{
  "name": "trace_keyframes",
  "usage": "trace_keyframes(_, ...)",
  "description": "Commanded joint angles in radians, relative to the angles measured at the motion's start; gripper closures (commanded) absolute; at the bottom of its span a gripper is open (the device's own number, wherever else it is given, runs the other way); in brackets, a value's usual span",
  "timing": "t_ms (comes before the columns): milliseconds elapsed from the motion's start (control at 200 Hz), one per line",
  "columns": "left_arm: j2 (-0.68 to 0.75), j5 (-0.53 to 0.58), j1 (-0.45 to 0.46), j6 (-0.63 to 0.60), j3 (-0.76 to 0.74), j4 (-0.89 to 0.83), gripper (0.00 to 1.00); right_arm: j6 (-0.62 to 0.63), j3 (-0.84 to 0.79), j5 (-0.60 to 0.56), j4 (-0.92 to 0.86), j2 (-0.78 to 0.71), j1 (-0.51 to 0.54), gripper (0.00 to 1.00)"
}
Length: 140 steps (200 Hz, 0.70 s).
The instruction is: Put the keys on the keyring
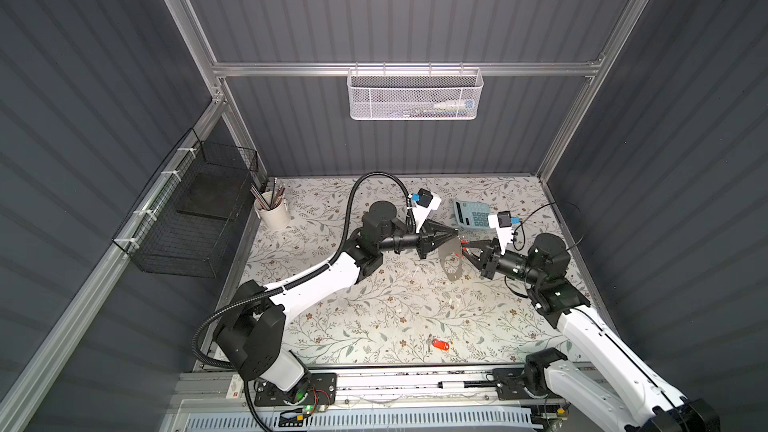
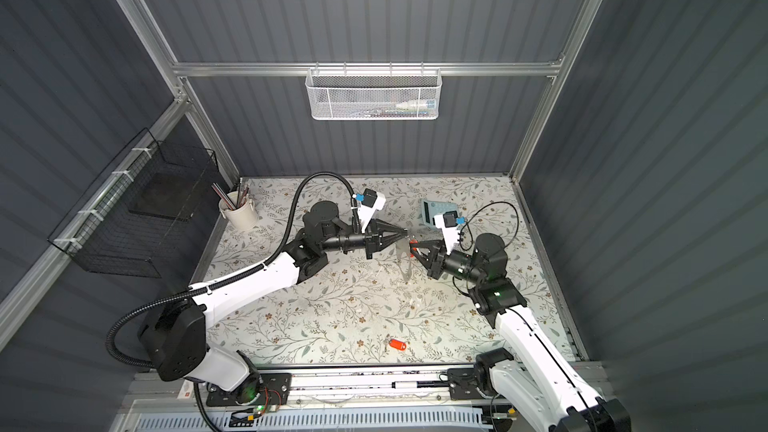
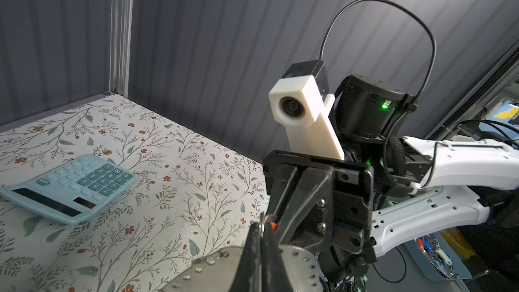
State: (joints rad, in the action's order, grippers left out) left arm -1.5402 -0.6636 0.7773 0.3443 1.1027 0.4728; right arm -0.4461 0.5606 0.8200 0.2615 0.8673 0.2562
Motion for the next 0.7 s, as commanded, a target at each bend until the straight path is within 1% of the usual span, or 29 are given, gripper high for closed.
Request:
trace_keyframes(0,0.022,-0.018,-0.007,0.001,0.017,0.035,1.00,0.007,-0.016,-0.019,-0.001,-0.017,0.002,0.96)
trace_keyframes(75,0.023,-0.012,-0.009,0.007,0.008,0.051,1.00,0.012,-0.009,-0.015,-0.008,-0.012,0.002,0.95)
trace_keyframes(185,0.023,0.001,-0.008,-0.007,0.021,0.016,1.00,0.014,-0.009,-0.020,-0.010,-0.010,0.002,0.86)
trace_keyframes(260,0.024,0.010,-0.007,-0.010,0.021,0.008,1.00,0.019,-0.013,-0.045,-0.018,-0.015,-0.001,0.81)
trace_keyframes(285,0.025,0.012,-0.007,-0.011,0.022,0.005,1.00,0.022,-0.013,-0.056,-0.025,-0.017,-0.002,0.78)
trace_keyframes(325,0.025,0.016,-0.008,-0.014,0.024,-0.004,1.00,0.027,-0.014,-0.084,-0.047,-0.021,-0.004,0.71)
trace_keyframes(410,0.023,0.033,-0.007,-0.021,0.035,-0.033,1.00,0.034,-0.021,-0.150,-0.077,-0.042,-0.014,0.65)
trace_keyframes(490,0.022,0.045,-0.007,-0.028,0.035,-0.052,1.00,0.021,-0.043,-0.213,-0.085,-0.073,-0.020,0.52)
trace_keyframes(585,0.016,0.028,-0.007,-0.023,0.028,-0.052,1.00,0.013,-0.055,-0.290,-0.123,-0.095,-0.024,0.43)
trace_keyframes(645,0.004,0.016,-0.007,-0.015,0.035,-0.059,1.00,-0.002,-0.051,-0.338,-0.161,-0.092,-0.035,0.41)
trace_keyframes(695,-0.009,0.017,-0.007,-0.010,0.039,-0.069,1.00,-0.012,-0.046,-0.343,-0.179,-0.084,-0.049,0.39)
